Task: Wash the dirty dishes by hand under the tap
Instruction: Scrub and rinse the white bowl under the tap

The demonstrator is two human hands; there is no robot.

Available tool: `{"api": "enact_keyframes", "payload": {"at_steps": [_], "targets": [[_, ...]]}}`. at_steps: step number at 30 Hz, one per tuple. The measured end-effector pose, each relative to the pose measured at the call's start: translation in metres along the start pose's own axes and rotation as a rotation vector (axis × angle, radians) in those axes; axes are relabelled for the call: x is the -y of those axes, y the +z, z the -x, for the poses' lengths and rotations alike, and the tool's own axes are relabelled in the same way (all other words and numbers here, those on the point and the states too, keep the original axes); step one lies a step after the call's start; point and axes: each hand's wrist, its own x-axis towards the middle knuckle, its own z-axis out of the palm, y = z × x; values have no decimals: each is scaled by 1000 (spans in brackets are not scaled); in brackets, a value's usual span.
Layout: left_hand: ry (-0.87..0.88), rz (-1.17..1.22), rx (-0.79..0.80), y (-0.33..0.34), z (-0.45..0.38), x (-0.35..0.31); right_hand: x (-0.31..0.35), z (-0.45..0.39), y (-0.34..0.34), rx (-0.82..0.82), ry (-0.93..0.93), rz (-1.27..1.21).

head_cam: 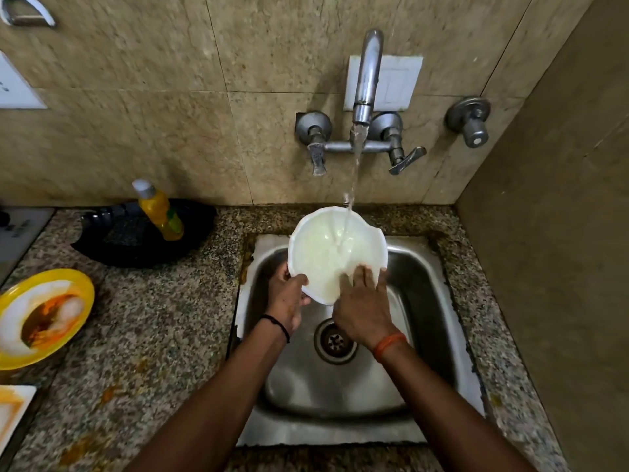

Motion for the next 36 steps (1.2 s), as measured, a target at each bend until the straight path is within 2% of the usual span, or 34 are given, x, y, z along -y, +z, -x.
{"api": "enact_keyframes", "payload": {"at_steps": [3,4,6,8,10,11,14,16,18,19,21,23,25,27,29,30,31,33,34,36], "targets": [[-46,10,47,2,2,5,13,-12,-5,-263,38,-500],[-45,-13,65,2,4,6,18,-17,-9,-281,78,-706],[-22,-61,93,1,6,9,23,-29,-18,-162,211,-1114],[-4,-99,87,-4,8,6,14,-44,-25,89,411,-1608],[-11,-108,69,-10,6,2,-5,-55,-27,316,491,-1949],[-20,-104,67,-12,6,1,-13,-59,-26,328,485,-2052],[-57,-96,76,-12,9,2,-18,-68,-22,152,482,-2318],[-74,-107,81,-9,10,6,-8,-68,-17,115,453,-2468],[-69,-133,91,-7,11,7,9,-61,-10,239,409,-2500],[-61,-146,98,-8,11,7,15,-55,-7,336,396,-2437],[-49,-168,108,-12,10,7,15,-48,1,507,401,-2206],[-60,-167,94,-19,9,8,1,-46,3,586,443,-1932],[-64,-171,76,-24,8,10,-15,-48,1,521,542,-1746],[-68,-169,86,-23,10,13,-24,-54,2,280,624,-1698],[-95,-162,89,-17,13,17,-22,-60,1,-18,601,-1812],[-114,-155,94,-13,14,18,-18,-61,-1,-76,566,-1939],[-127,-150,102,-10,16,19,-12,-62,-2,-51,529,-2094],[-114,-163,118,-7,16,16,-2,-59,0,147,475,-2278],[-97,-177,124,-8,15,13,1,-56,3,271,459,-2243],[-76,-192,122,-12,11,6,-2,-49,7,470,417,-1973]]}}
